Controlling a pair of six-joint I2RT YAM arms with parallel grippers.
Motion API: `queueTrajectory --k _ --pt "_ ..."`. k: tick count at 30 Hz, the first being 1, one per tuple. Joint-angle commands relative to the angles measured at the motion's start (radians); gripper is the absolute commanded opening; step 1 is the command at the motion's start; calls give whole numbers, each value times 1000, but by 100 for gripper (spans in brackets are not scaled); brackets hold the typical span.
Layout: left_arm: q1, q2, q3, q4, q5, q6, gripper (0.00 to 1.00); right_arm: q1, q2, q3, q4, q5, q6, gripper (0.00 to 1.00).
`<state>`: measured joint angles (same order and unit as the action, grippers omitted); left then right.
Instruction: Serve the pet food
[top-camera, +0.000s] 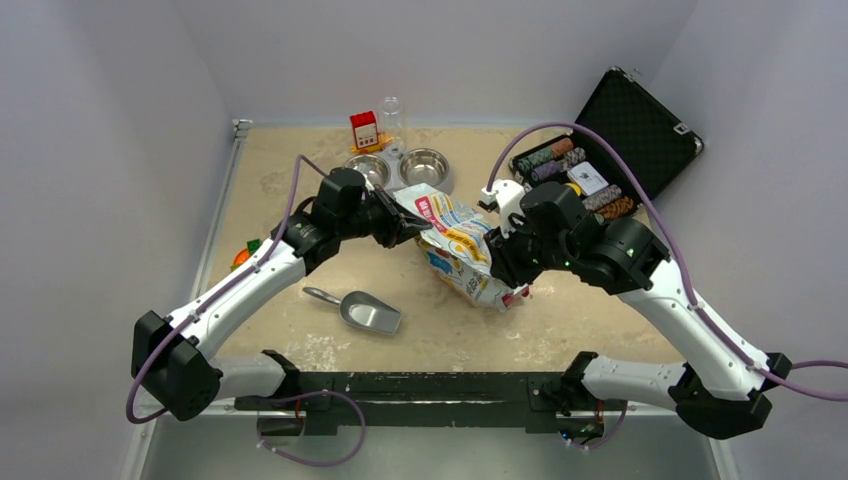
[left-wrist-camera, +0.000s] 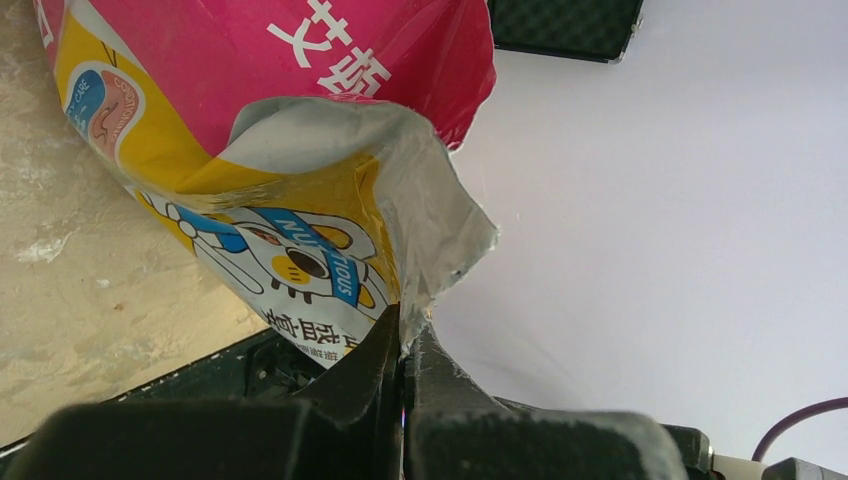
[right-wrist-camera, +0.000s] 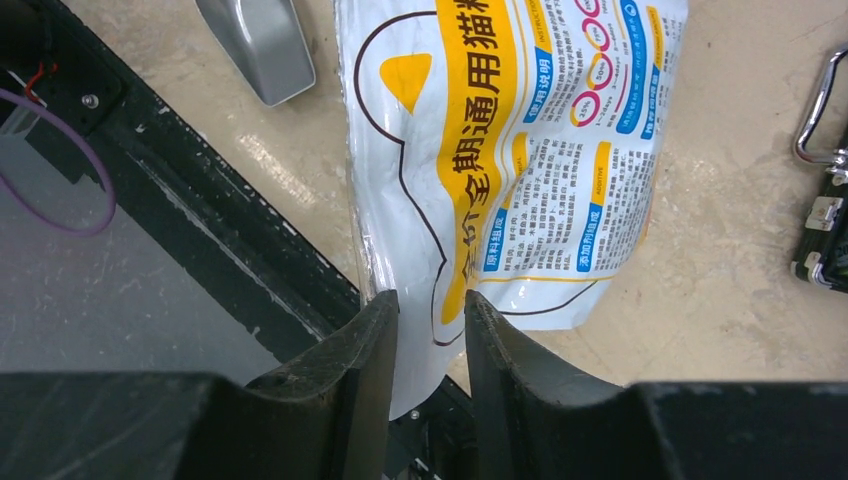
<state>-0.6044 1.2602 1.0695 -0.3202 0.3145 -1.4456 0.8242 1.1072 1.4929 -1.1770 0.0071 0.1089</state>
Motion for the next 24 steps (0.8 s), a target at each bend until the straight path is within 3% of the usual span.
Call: queueTrajectory --k 1,24 --pt "2 -25 13 18 32 18 0 0 -6 -25 -3 -57 -27 35" --pt "2 -16 8 24 41 -7 0 20 14 38 -3 -87 -41 34"
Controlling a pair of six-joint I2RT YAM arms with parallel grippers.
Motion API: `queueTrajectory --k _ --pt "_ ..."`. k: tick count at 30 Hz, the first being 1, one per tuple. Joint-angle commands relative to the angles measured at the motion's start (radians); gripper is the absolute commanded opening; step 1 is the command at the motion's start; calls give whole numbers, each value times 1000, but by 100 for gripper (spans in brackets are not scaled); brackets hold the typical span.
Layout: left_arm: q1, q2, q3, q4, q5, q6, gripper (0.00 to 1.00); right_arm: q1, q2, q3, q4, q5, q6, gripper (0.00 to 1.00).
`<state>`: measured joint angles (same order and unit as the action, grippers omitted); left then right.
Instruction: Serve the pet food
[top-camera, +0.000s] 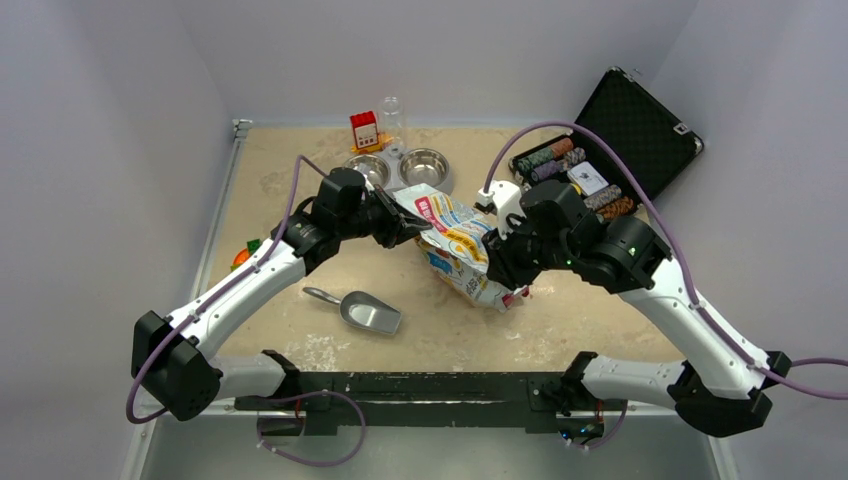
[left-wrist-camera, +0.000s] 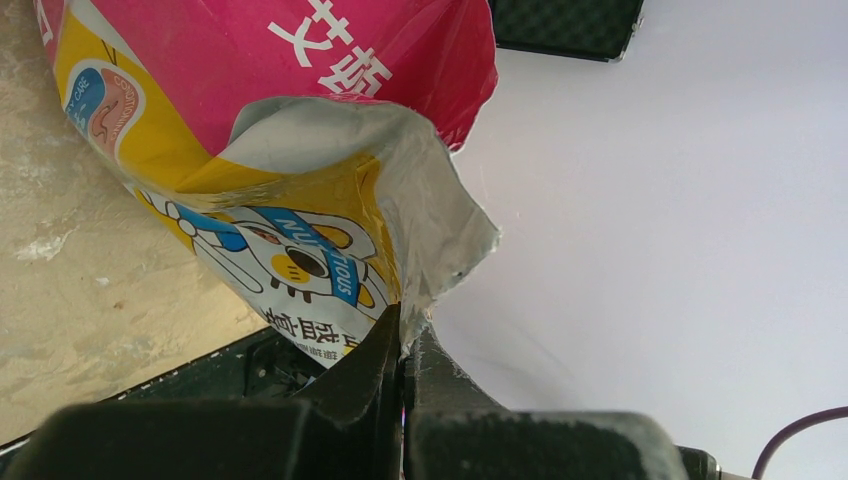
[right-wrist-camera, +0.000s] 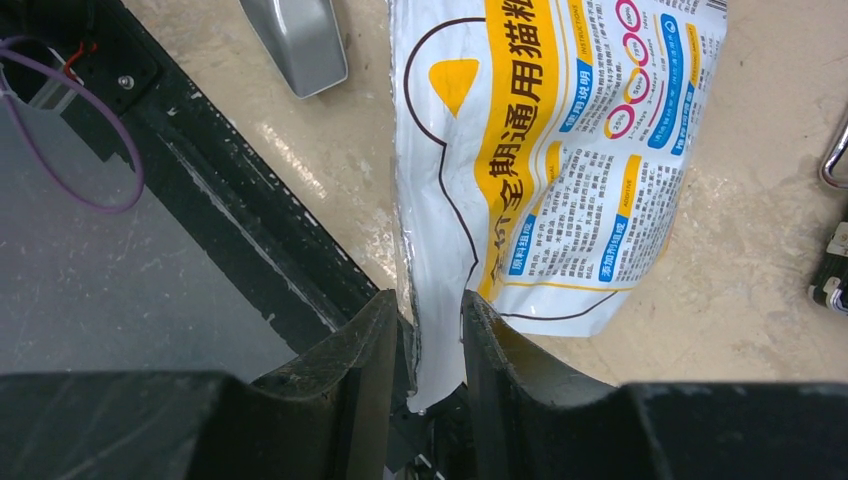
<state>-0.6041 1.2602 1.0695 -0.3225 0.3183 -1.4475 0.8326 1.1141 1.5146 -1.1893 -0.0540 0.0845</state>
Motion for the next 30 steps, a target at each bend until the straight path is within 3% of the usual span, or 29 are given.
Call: queueTrajectory --k 1,15,23,26,30 --pt "2 -15 10 27 38 -6 0 12 8 12 13 -17 -17 34" --pt "2 -14 12 22 51 -7 0 12 21 -14 7 95 -16 25" --pt "2 -13 20 3 56 -13 0 65 30 -35 0 286 -50 16" --pt "1 -7 52 -65 60 -21 0 108 41 -63 2 369 -64 14" --pt "3 18 121 -197 71 -31 0 171 64 -94 9 491 -79 20"
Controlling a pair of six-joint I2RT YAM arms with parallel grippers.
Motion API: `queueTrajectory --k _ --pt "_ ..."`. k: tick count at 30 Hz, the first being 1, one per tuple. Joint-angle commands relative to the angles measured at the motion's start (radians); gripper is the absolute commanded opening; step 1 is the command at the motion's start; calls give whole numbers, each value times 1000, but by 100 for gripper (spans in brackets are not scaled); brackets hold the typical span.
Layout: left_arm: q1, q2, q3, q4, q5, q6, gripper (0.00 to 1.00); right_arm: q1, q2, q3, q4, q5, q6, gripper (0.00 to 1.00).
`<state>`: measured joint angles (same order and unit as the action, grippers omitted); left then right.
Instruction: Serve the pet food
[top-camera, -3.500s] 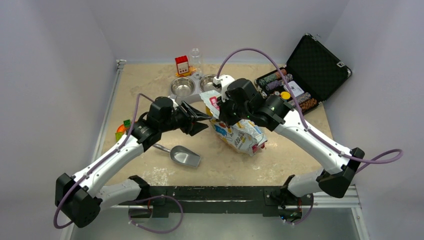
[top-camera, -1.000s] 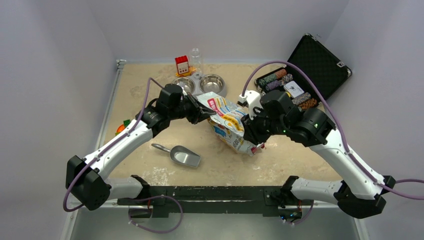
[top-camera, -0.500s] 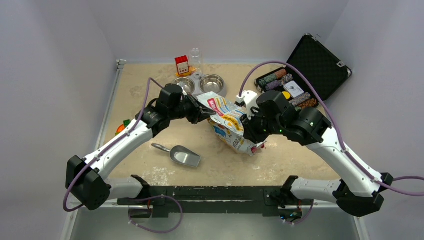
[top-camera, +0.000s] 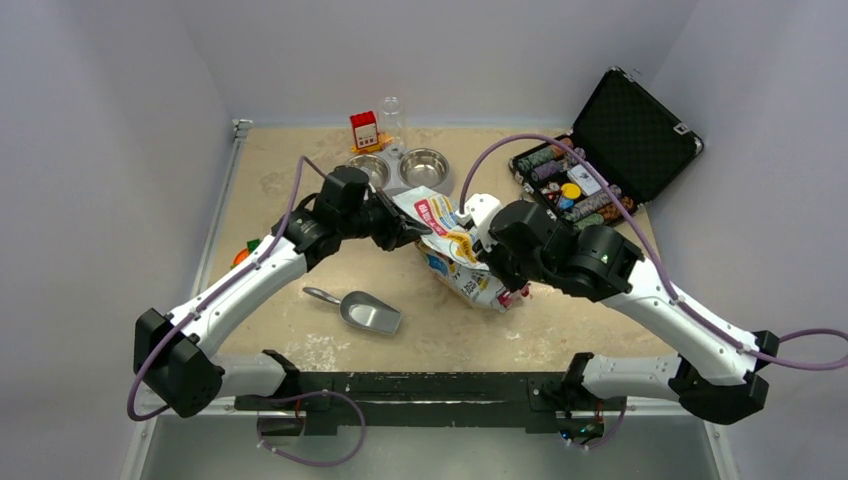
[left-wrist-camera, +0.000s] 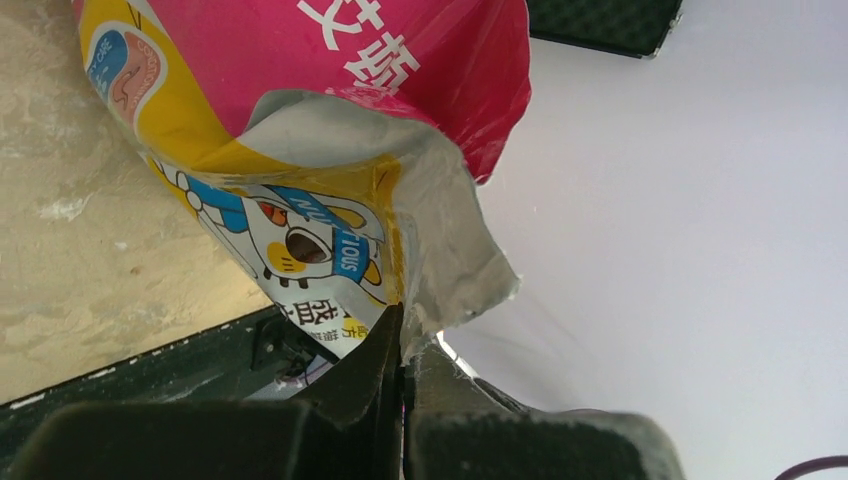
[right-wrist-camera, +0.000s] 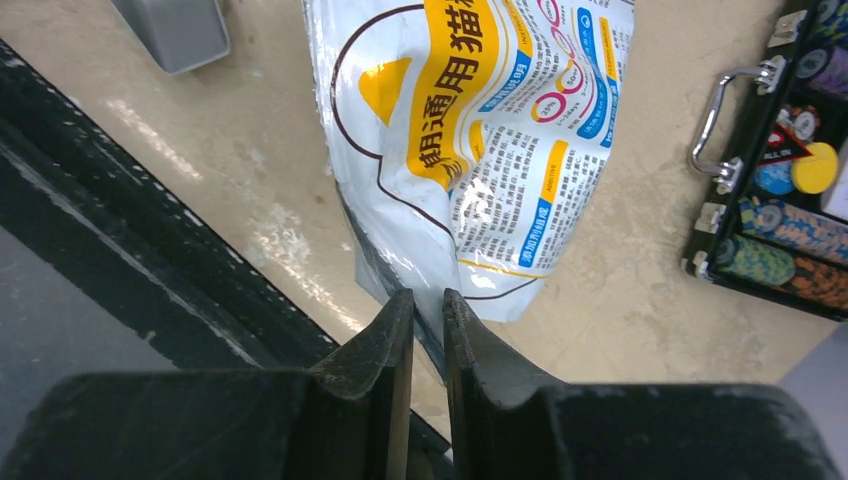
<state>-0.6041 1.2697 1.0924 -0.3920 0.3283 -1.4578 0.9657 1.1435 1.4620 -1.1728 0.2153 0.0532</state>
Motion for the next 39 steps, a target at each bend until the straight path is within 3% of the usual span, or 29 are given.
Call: queueTrajectory --k 1,7,11,16,24,39 --pt "3 15 118 -160 65 -23 0 50 45 -45 -7 247 -47 20" --pt "5 51 224 -299 87 -16 0 96 91 -83 8 405 -118 16" --pt "6 57 238 -318 99 -15 0 106 107 -99 40 423 -153 15" --pt "10 55 236 -325 100 -13 0 149 85 -82 85 220 -227 15" --pt "14 57 248 -318 112 -13 0 159 66 -65 172 73 -268 18" --pt "40 32 245 -312 136 -8 0 162 152 -106 238 105 -305 27"
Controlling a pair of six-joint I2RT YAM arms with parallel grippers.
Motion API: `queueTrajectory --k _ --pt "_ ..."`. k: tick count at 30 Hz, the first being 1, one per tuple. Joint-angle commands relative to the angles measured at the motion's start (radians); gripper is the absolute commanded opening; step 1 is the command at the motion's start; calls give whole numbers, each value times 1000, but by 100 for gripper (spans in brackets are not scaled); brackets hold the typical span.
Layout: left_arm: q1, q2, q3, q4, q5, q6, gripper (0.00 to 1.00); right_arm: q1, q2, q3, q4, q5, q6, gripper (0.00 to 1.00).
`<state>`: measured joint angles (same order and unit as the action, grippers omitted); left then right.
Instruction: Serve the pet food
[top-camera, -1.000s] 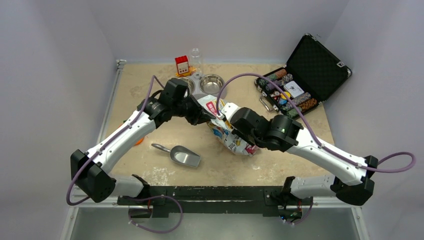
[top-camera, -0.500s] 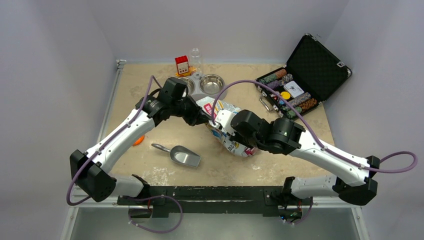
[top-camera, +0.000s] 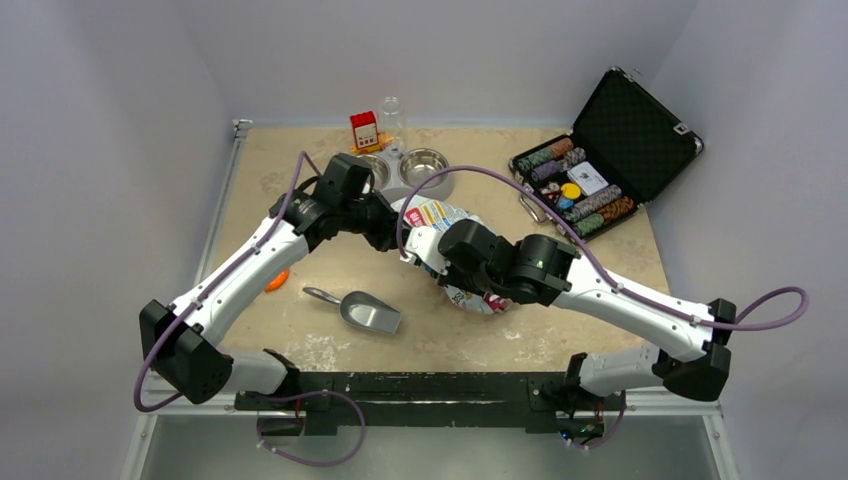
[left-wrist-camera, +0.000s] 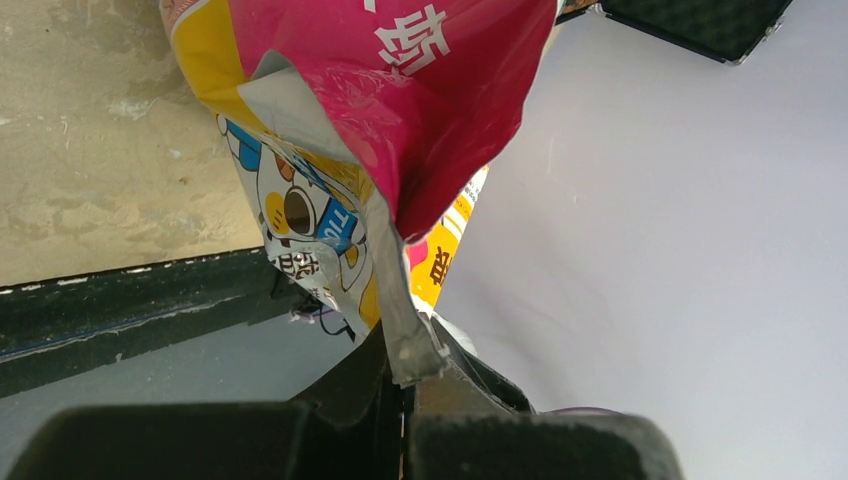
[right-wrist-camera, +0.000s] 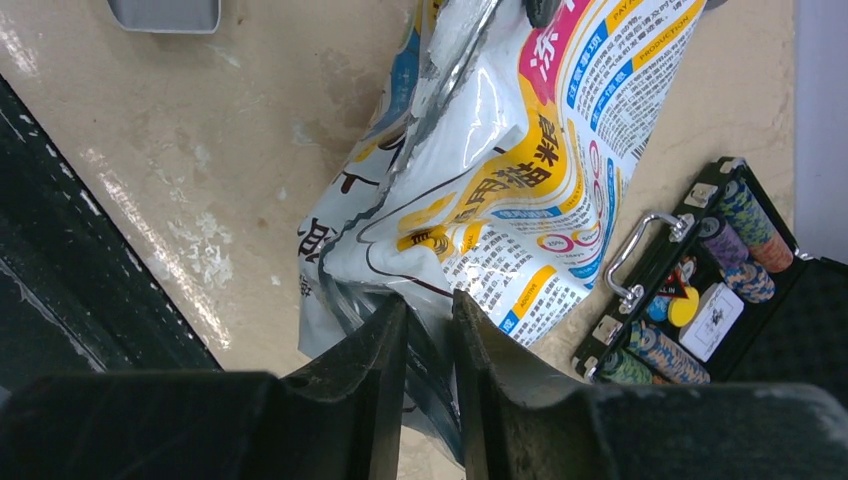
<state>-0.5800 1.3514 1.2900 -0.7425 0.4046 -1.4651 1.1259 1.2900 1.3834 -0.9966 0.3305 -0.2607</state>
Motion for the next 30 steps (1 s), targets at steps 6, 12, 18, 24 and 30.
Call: queueTrajectory --k 6,12,18,24,30 --pt "52 -61 53 31 54 0 0 2 -116 -138 23 -53 124 0" --pt "66 -100 8 183 40 -2 16 2 -135 -108 11 -185 419 0" --pt "65 -276 -152 235 -20 -48 72 -1 -201 -125 143 -224 656 0" --pt "28 -455 -263 127 -35 -85 67 -25 -156 -86 92 -191 780 0" --pt "-103 -491 -360 182 4 -224 49 -54 -122 -64 114 -230 870 0"
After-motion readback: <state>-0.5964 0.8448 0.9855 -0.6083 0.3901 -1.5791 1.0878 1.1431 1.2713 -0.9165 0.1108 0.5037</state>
